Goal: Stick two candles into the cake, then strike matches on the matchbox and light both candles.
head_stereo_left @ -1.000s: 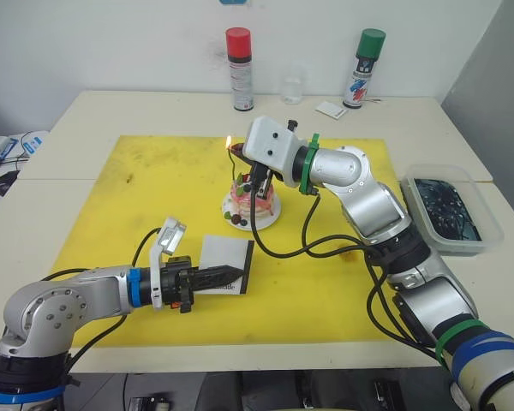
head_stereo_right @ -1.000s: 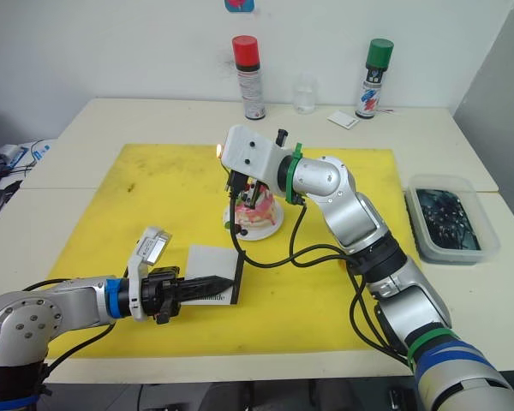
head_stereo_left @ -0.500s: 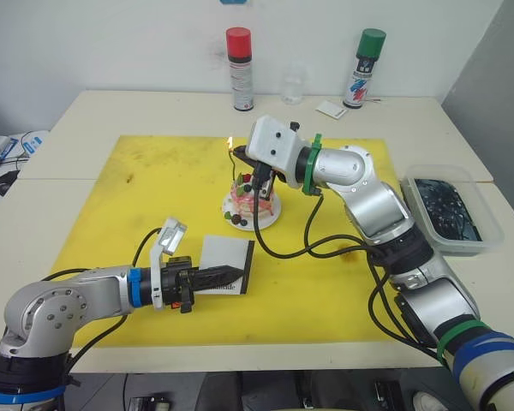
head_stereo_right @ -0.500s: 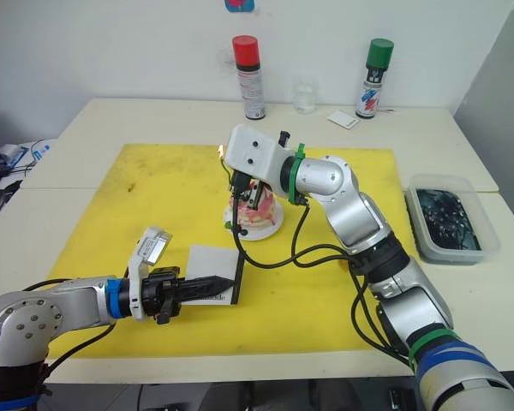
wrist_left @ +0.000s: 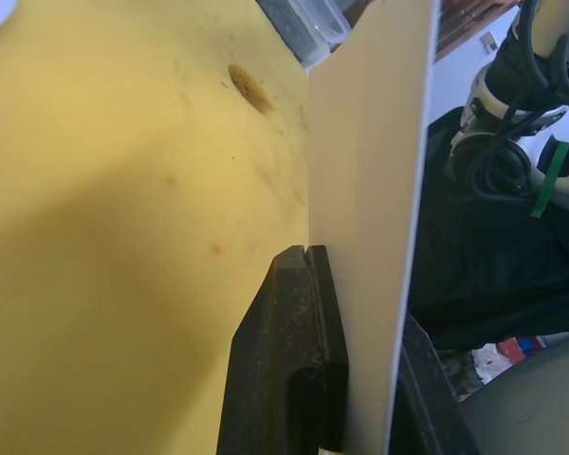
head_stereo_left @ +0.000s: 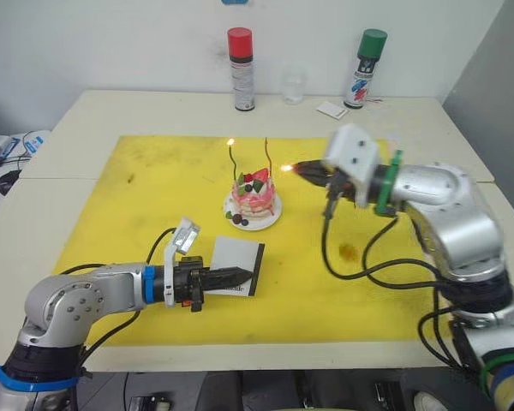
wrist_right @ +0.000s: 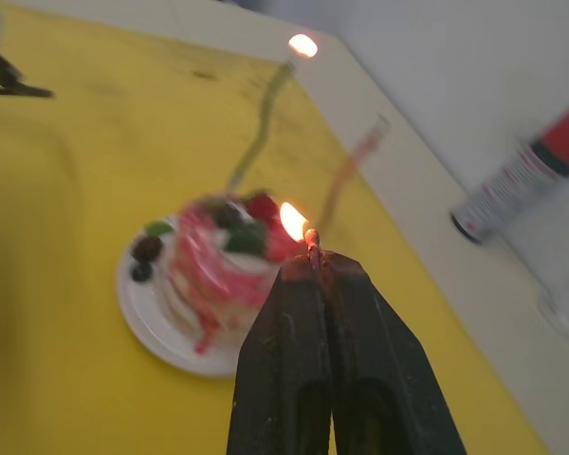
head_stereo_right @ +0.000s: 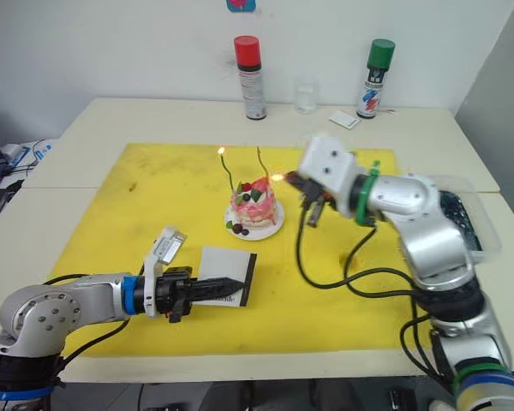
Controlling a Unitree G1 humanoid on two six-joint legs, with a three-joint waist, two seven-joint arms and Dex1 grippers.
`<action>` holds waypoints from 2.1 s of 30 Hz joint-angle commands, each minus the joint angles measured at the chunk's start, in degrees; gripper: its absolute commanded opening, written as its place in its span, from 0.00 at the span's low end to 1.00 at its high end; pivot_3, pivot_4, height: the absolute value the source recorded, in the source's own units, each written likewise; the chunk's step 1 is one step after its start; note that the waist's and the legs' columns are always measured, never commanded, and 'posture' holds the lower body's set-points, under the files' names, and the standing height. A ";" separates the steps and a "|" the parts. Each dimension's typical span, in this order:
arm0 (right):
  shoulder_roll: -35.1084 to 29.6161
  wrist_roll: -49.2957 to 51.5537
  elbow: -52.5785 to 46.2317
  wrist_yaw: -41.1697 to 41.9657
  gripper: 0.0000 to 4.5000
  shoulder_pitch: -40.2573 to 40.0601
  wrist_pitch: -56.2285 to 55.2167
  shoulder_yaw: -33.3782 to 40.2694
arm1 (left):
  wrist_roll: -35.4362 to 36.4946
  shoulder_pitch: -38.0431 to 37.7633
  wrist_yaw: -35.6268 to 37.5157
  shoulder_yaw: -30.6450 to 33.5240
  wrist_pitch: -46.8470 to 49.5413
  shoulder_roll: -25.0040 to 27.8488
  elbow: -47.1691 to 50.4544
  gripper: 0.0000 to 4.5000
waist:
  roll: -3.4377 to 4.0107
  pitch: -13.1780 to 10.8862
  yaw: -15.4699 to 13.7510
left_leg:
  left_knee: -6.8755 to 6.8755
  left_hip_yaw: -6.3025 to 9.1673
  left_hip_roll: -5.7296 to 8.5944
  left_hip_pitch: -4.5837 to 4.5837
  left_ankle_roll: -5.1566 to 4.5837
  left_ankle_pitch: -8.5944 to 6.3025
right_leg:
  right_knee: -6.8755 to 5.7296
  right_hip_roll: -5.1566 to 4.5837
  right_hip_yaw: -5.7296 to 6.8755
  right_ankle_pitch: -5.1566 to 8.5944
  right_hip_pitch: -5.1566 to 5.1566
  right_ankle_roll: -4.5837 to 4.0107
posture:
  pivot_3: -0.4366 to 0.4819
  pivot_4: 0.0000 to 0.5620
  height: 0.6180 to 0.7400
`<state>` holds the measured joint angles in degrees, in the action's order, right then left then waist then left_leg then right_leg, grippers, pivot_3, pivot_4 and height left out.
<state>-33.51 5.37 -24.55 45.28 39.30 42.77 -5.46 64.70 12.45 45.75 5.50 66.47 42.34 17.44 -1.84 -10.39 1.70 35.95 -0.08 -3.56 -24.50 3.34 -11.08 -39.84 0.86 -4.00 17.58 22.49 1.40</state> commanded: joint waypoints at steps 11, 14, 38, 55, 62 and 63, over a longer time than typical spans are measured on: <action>-6.12 -1.99 17.55 -19.52 0.01 -13.28 -2.55 29.02 | -1.99 2.41 2.52 -1.88 -0.90 -1.83 -0.47 0.00 | 0.00 0.00 0.33 | -0.01 -0.07 0.02 0.00 -0.01 0.00 | 0.03 0.03 -0.09 0.04 0.01 0.06 | 0.48 0.27 1.00; -6.14 -0.72 21.28 -20.33 0.01 -13.94 -2.88 30.33 | -2.35 2.15 2.51 -1.73 -0.93 -1.82 -0.66 0.00 | 0.01 -0.01 0.39 | -0.02 -0.06 0.00 0.00 -0.01 0.00 | 0.01 0.07 -0.09 0.04 0.01 0.06 | 0.48 0.27 1.00; -2.00 15.27 4.06 -15.28 0.99 -17.79 -4.98 26.31 | -3.11 1.07 1.66 -1.02 -1.02 -1.90 -0.58 0.00 | 0.08 -0.05 0.35 | -0.02 0.02 -0.02 0.00 -0.01 0.00 | 0.00 0.08 -0.04 0.17 -0.03 0.30 | 0.48 0.27 1.00; 18.55 -2.68 27.91 -36.15 0.99 -14.32 -23.93 8.51 | -2.66 0.25 0.52 0.74 -0.30 -1.20 0.46 0.00 | 0.09 -0.05 0.27 | 0.02 -0.01 -0.01 0.03 0.00 0.00 | -0.02 0.06 -0.06 0.13 -0.06 0.32 | 0.48 0.27 1.00; 21.88 -4.03 36.58 -41.39 0.99 -10.70 -21.89 9.29 | -2.19 -0.22 -0.03 1.18 -0.05 -1.00 1.03 0.00 | 0.09 -0.05 0.33 | 0.01 -0.01 -0.01 0.03 0.00 0.00 | -0.03 0.06 -0.07 -0.02 -0.06 0.05 | 0.48 0.27 1.00; 22.33 -3.80 36.88 -42.09 0.99 -10.35 -21.03 9.66 | -2.20 -0.26 -0.05 1.19 -0.05 -0.96 1.05 0.00 | 0.09 -0.05 0.34 | 0.02 -0.01 -0.01 0.03 0.00 0.00 | -0.04 0.06 -0.07 -0.03 -0.06 0.05 | 0.48 0.27 1.00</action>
<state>-11.44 1.71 11.84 4.77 28.11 20.59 3.02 61.54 12.03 45.63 5.06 66.31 40.81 16.31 -1.75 -10.44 2.05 35.98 -0.09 -3.56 -24.46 3.34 -11.08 -39.89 0.92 -4.08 17.56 22.43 1.45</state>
